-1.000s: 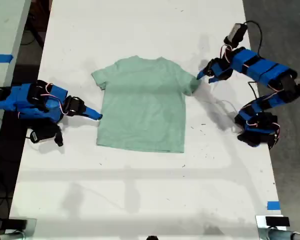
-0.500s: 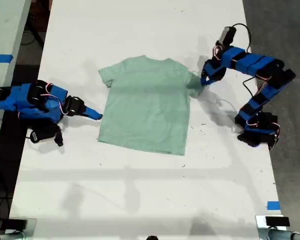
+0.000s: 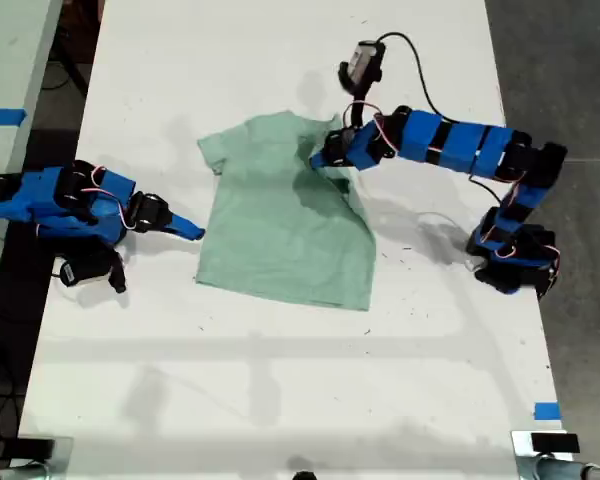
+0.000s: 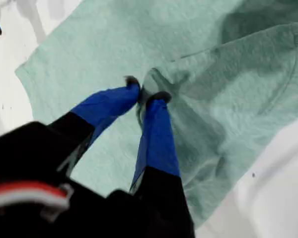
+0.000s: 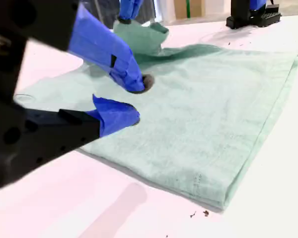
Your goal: Fold t shirt
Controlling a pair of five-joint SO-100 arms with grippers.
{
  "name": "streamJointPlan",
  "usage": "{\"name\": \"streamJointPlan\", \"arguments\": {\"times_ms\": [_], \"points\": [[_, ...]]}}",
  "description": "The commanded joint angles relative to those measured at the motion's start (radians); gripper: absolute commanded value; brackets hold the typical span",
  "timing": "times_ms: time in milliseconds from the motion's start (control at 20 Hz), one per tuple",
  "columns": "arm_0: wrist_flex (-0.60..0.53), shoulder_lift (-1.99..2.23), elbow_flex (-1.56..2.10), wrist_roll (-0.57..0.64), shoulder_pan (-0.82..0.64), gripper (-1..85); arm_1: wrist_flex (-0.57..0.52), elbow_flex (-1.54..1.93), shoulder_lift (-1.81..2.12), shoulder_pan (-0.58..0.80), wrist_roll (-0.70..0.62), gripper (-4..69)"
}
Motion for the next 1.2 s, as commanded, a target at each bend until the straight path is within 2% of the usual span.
{"name": "streamJointPlan", "arguments": {"times_ms": [0, 50, 150, 250, 400, 550, 600, 700, 800, 850, 900, 950, 1000, 1150], "points": [[0.000, 0.006, 0.009, 0.008, 0.009, 6.1, 0.112, -0.204, -0.003, -0.021, -0.055, 32.5], [0.000, 0.006, 0.009, 0.008, 0.009, 6.1, 0.195, -0.215, 0.048, -0.003, -0.054, 31.2], [0.000, 0.006, 0.009, 0.008, 0.009, 6.1, 0.364, -0.098, 0.261, 0.037, 0.006, -1.5], [0.000, 0.006, 0.009, 0.008, 0.009, 6.1, 0.380, 0.183, 0.566, -0.002, 0.015, -1.4], [0.000, 0.006, 0.009, 0.008, 0.009, 6.1, 0.288, 0.678, 1.015, -0.219, 0.156, -1.4], [0.000, 0.006, 0.009, 0.008, 0.009, 6.1, -0.043, 1.296, 1.499, -0.459, 0.275, -1.2], [0.000, 0.006, 0.009, 0.008, 0.009, 6.1, -0.032, 1.442, 1.669, -0.503, 0.310, -1.2], [0.000, 0.006, 0.009, 0.008, 0.009, 6.1, 0.118, 1.626, 1.962, -0.557, 0.336, -1.1], [0.000, 0.006, 0.009, 0.008, 0.011, 6.1, 0.112, 1.686, 1.951, -0.574, 0.268, 0.1], [0.000, 0.006, 0.009, 0.008, 0.009, 6.1, 0.175, 1.694, 1.947, -0.555, 0.281, 0.5], [0.000, 0.006, 0.009, 0.008, 0.009, 6.1, 0.313, 1.694, 1.947, -0.520, 0.368, 0.7], [0.000, 0.006, 0.009, 0.008, 0.009, 6.1, 0.394, 1.694, 1.945, -0.499, 0.454, 0.6], [0.000, 0.006, 0.009, 0.008, 0.009, 6.1, 0.394, 1.692, 1.947, -0.502, 0.425, 1.2], [0.000, 0.006, 0.009, 0.008, 0.009, 6.1, 0.394, 1.692, 1.947, -0.500, 0.457, 1.3]]}}
